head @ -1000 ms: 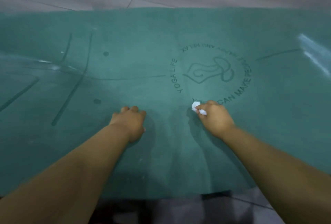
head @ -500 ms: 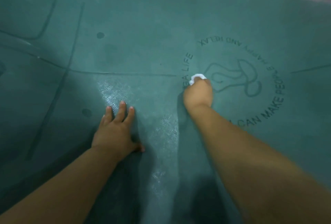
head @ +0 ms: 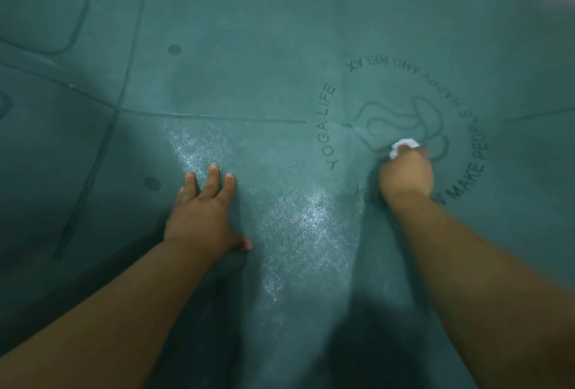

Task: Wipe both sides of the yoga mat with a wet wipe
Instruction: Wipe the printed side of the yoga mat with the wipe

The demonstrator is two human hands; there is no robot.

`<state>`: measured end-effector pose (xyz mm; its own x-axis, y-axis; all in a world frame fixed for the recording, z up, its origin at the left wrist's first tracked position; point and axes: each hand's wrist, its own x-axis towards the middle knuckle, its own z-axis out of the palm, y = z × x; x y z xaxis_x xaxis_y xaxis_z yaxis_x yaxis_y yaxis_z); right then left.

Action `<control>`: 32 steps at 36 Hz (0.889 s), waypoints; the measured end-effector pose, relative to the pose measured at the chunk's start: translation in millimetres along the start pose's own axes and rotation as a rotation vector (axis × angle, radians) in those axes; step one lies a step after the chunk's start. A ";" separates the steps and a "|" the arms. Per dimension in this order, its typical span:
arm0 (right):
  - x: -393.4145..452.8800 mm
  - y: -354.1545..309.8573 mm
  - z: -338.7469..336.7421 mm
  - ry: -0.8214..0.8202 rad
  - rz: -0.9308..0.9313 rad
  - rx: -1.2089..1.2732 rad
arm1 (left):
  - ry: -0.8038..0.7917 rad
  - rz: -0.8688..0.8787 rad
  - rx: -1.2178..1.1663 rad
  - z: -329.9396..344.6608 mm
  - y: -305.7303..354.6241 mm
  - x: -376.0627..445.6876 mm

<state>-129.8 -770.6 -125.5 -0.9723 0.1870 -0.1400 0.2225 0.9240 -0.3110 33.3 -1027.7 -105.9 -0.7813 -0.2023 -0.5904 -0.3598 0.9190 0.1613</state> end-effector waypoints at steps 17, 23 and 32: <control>-29.7 35.7 -11.7 -0.024 -0.140 -0.075 | 0.054 -0.012 -0.056 6.5 0.2 3.2; -117.4 -19.1 22.1 -0.177 -0.410 -0.047 | 0.057 -0.020 -0.058 4.8 2.2 2.7; -109.6 32.6 -0.7 -0.252 -0.703 -0.235 | 0.036 -0.019 -0.021 4.9 2.1 3.4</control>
<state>-16.0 -760.8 -119.6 -0.8278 -0.5234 -0.2020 -0.4874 0.8493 -0.2028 32.4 -1024.8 -111.4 -0.7921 -0.2319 -0.5646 -0.3848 0.9078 0.1670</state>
